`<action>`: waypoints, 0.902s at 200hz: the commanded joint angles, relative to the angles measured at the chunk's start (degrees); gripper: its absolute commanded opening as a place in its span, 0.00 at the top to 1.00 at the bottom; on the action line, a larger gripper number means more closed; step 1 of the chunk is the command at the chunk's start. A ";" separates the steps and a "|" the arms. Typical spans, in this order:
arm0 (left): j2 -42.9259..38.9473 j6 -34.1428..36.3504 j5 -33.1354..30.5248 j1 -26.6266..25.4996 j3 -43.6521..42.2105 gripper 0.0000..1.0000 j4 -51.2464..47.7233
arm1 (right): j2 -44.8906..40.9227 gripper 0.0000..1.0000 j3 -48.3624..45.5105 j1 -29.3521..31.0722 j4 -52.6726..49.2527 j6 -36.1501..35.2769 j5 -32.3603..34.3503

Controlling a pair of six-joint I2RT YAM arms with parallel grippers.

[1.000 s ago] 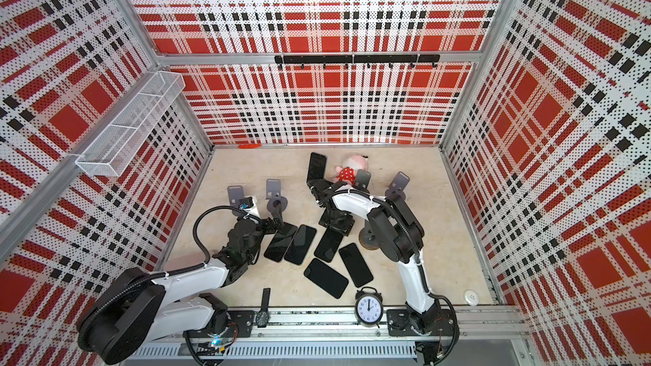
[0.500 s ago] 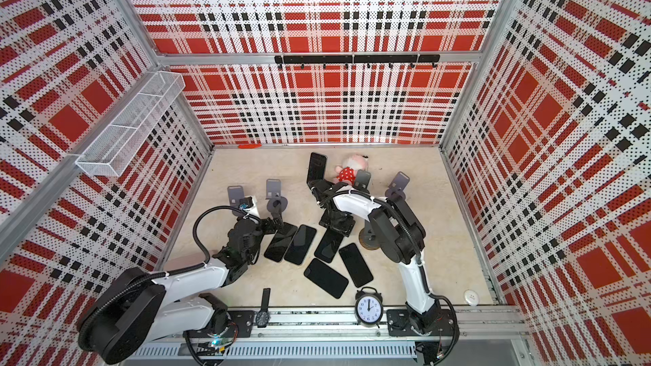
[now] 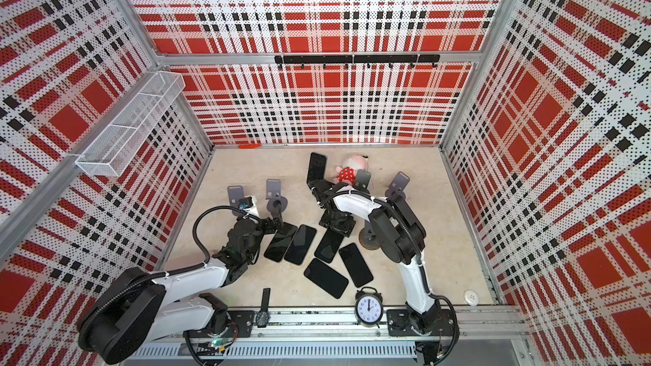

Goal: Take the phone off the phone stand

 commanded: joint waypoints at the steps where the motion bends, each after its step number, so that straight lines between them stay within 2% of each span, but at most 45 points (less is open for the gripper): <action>1: 0.39 -0.22 -0.14 0.68 1.25 0.02 0.01 | -0.13 0.20 -2.19 0.26 -0.54 0.89 0.25; 89: 0.70 -0.23 0.25 0.80 1.50 0.02 0.00 | -0.99 0.20 -0.24 1.17 -2.10 1.12 2.20; 114: -0.71 -0.98 3.49 0.77 1.98 0.02 -1.14 | -3.08 0.17 3.44 2.68 -4.90 1.41 6.57; 130: -1.49 -0.75 3.18 0.69 1.44 0.02 -0.98 | -5.51 0.16 4.57 3.31 -5.35 1.85 9.57; 163: 0.46 1.33 5.24 0.24 2.67 0.02 0.18 | -13.07 0.15 4.73 3.63 -3.93 2.67 15.92; 180: 0.16 1.31 4.76 -1.42 3.98 0.02 0.05 | -17.57 0.16 4.92 3.67 -3.49 2.43 21.40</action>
